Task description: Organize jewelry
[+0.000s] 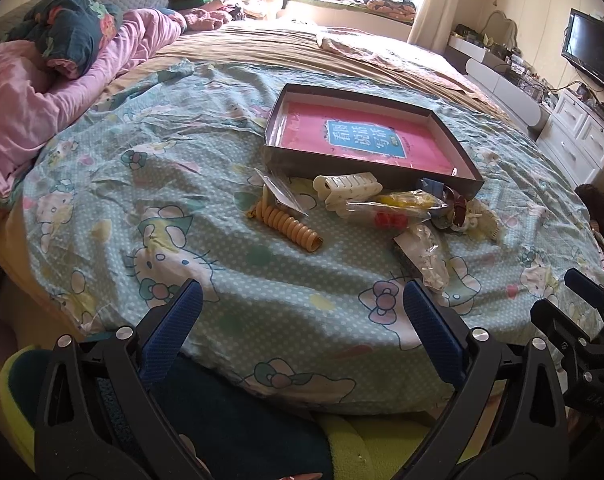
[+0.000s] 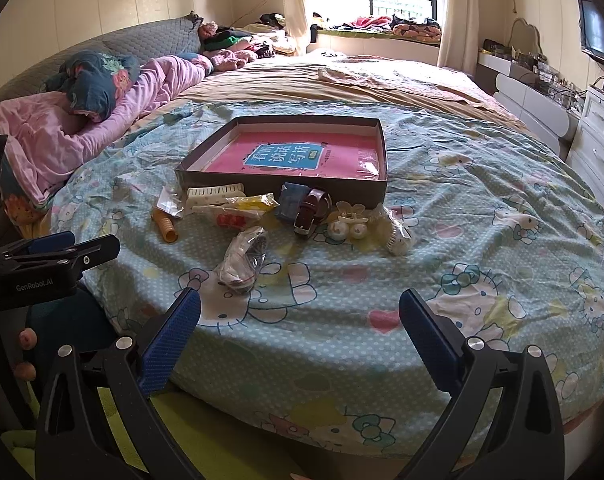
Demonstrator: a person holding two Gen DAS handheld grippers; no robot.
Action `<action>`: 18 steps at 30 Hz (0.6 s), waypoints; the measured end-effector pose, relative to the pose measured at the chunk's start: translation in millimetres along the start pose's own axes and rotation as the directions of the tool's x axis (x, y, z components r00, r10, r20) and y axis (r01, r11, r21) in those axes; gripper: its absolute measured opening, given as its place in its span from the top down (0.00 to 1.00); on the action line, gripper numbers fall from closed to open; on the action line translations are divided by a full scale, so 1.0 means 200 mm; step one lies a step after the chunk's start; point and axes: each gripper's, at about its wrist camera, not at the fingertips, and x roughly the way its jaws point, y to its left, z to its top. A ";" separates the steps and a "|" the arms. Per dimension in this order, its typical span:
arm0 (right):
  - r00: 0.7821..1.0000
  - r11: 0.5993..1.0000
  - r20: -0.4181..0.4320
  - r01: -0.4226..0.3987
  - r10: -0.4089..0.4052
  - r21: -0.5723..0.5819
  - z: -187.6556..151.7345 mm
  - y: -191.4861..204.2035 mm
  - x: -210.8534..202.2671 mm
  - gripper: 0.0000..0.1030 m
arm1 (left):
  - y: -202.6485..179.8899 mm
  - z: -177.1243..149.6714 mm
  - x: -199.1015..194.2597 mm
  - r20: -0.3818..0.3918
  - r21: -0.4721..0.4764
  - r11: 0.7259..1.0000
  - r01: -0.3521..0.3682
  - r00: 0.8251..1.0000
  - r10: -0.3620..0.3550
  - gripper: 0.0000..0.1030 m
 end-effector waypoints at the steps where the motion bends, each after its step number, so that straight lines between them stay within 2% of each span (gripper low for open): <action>1: 1.000 1.000 0.000 0.000 0.000 -0.001 0.00 0.00 0.00 0.04 | 0.00 0.00 0.00 0.000 0.000 1.000 0.001 1.000 -0.001 0.09; 18: 1.000 1.000 -0.001 -0.015 0.015 0.009 0.01 0.00 0.03 0.04 | 0.01 0.00 0.00 -0.001 -0.002 1.000 0.001 1.000 -0.001 0.09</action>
